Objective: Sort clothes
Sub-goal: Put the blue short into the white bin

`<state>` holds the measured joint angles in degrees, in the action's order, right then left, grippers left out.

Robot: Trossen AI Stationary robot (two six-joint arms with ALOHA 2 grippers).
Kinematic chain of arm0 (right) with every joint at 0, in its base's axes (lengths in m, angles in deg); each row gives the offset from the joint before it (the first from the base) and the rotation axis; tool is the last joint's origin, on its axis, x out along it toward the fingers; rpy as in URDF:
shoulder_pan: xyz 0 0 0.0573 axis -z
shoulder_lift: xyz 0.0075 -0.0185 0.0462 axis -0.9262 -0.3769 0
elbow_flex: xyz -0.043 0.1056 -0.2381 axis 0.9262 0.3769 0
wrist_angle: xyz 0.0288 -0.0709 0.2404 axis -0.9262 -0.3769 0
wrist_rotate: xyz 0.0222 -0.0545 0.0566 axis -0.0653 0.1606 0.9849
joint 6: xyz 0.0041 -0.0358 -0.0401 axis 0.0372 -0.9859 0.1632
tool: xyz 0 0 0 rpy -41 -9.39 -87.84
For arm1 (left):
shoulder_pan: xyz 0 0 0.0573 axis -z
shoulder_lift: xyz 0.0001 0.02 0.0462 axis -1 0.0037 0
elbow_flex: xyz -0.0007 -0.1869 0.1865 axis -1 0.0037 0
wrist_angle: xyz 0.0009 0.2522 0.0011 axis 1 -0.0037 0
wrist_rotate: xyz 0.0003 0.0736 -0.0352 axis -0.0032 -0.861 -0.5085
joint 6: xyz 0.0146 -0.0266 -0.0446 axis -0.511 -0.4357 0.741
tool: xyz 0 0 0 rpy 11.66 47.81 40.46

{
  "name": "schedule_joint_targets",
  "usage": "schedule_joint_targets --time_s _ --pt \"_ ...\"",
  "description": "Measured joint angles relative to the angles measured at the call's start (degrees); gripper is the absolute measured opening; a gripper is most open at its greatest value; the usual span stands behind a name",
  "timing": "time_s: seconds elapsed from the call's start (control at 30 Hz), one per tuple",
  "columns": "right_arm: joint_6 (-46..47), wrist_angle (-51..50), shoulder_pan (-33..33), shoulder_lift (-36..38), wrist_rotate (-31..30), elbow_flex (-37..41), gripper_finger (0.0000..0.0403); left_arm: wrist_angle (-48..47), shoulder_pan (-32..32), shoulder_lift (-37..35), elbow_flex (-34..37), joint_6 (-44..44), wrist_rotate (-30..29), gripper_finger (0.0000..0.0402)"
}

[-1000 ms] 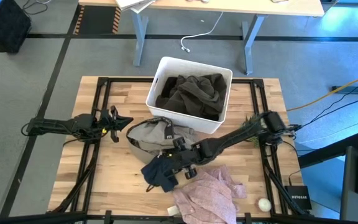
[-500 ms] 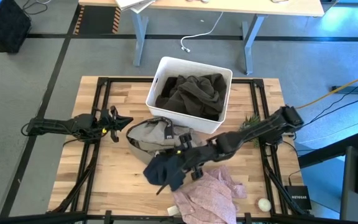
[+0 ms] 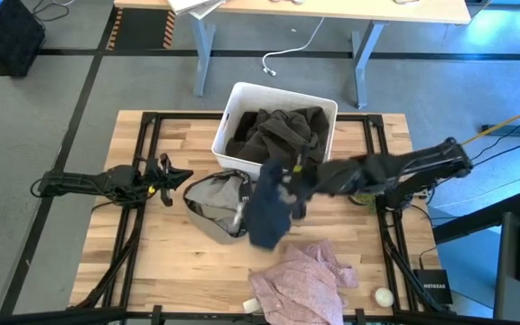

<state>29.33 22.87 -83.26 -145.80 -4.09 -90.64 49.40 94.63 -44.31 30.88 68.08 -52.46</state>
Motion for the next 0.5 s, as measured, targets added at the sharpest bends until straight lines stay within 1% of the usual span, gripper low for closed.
schedule_joint_targets --time_s 0.17,0.33,0.5 --pt "-1.99 2.36 5.71 4.12 -3.01 0.00 0.0011 0.00 0.00 0.00 -0.02 0.19 -0.01 0.0004" --pt "-3.55 3.02 12.35 5.28 -2.98 0.00 0.0010 0.02 0.00 0.00 -0.01 -0.07 -0.04 0.0004" --pt "-3.63 2.97 18.53 5.19 -2.56 0.00 0.0017 0.02 0.00 0.00 -0.02 -0.60 -0.05 0.0004"
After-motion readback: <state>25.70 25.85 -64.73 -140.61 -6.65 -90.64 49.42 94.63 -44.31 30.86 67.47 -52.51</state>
